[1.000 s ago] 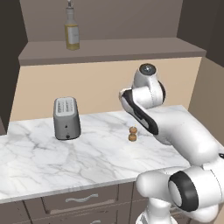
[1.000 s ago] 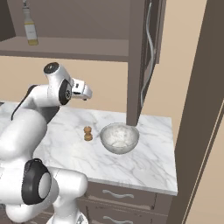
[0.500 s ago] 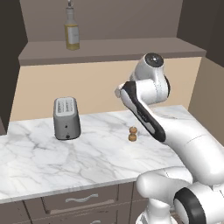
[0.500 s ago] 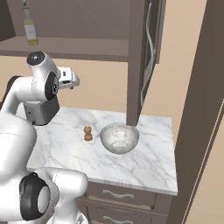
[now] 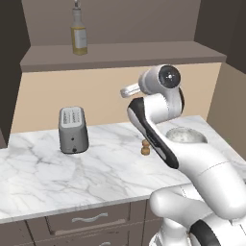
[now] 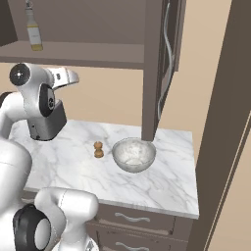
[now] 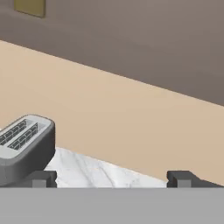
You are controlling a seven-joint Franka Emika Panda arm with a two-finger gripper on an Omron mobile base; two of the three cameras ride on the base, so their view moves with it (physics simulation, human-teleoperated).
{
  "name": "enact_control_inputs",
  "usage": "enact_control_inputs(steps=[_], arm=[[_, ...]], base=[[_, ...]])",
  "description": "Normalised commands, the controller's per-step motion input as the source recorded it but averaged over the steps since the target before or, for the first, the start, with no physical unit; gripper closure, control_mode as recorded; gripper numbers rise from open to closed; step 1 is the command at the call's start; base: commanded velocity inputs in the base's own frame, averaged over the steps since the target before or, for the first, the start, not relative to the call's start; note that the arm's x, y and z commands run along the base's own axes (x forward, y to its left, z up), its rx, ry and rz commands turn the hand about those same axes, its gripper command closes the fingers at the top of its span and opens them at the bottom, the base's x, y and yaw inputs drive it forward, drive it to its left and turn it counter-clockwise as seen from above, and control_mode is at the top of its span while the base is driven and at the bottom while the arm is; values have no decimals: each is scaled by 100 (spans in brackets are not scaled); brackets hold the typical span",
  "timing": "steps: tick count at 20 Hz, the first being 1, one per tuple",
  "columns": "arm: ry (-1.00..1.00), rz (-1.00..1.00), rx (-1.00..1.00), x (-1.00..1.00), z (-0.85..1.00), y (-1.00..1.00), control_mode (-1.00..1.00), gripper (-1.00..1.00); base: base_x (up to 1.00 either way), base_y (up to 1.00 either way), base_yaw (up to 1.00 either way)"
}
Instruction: Retrieve the bottle and the shaker from the cabinet and place them next to the mixing bowl on the counter. Then add garlic from the fridge to the mixing bowl.
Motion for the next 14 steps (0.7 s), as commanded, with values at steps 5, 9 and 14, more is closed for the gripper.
enact_control_inputs(steps=[5, 9, 14], arm=[[-6, 0, 9, 0, 74, 12, -100, -100], [0, 1, 13, 0, 68, 7, -100, -100], [0, 3, 14, 0, 52, 17, -100, -100]], base=[[0, 0, 0], [0, 0, 0], [0, 0, 0]])
